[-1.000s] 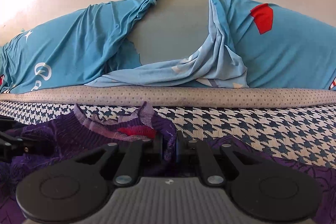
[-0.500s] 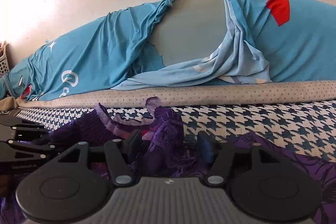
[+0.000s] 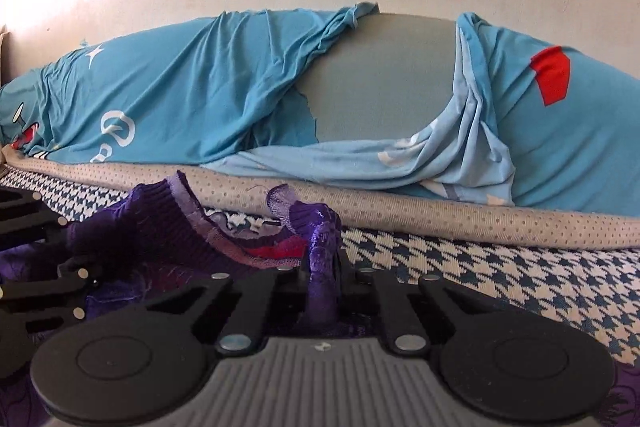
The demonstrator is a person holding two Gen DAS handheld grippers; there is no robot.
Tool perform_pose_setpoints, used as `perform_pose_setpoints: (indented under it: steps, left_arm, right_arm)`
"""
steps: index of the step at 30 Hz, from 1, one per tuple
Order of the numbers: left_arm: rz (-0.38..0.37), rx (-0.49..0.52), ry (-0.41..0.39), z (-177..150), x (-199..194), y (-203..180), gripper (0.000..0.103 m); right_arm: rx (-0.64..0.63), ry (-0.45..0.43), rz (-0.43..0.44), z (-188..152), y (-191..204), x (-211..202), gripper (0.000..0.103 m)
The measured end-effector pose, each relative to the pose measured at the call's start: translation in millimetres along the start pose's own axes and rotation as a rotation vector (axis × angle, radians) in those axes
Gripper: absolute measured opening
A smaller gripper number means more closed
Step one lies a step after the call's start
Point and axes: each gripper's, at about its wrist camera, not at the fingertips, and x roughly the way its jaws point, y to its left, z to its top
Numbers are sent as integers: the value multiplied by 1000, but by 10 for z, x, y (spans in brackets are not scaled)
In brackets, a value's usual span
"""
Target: Fold clothes
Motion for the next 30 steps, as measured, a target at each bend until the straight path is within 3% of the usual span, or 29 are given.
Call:
perform_pose_setpoints:
  steps: [9,15,18,24,25,27,29,30]
  left_arm:
    - [228,92,-134,142,-112,-34,13]
    - [263,21,-93,173,98,121,12]
    - [270,-12,-57,149,240,186,10]
    - [231,-129,52,-14,516,403,15]
    - [225,-151,59,-26,530,446,19]
    - [237,-189,60,-22,513,526,45]
    - [237,-199,48,12,453,581,49]
    - [230,-193,41,42,404,603,51]
  right_arm:
    - [71,-174,-62,365,47,-203,8]
    - [113,-239,-75,445,27,-132,8]
    - [124,-210,-106,351,16,84,8]
    - [123,-16,-156,68,-19,638,10]
    - [125,-23,-163,99,-19,627,14]
    - [135,-70,-192,132,-13,554,45]
    - [147,-108,-232,176,3,468,60]
    - [149,-114,-229,211,12,427,60]
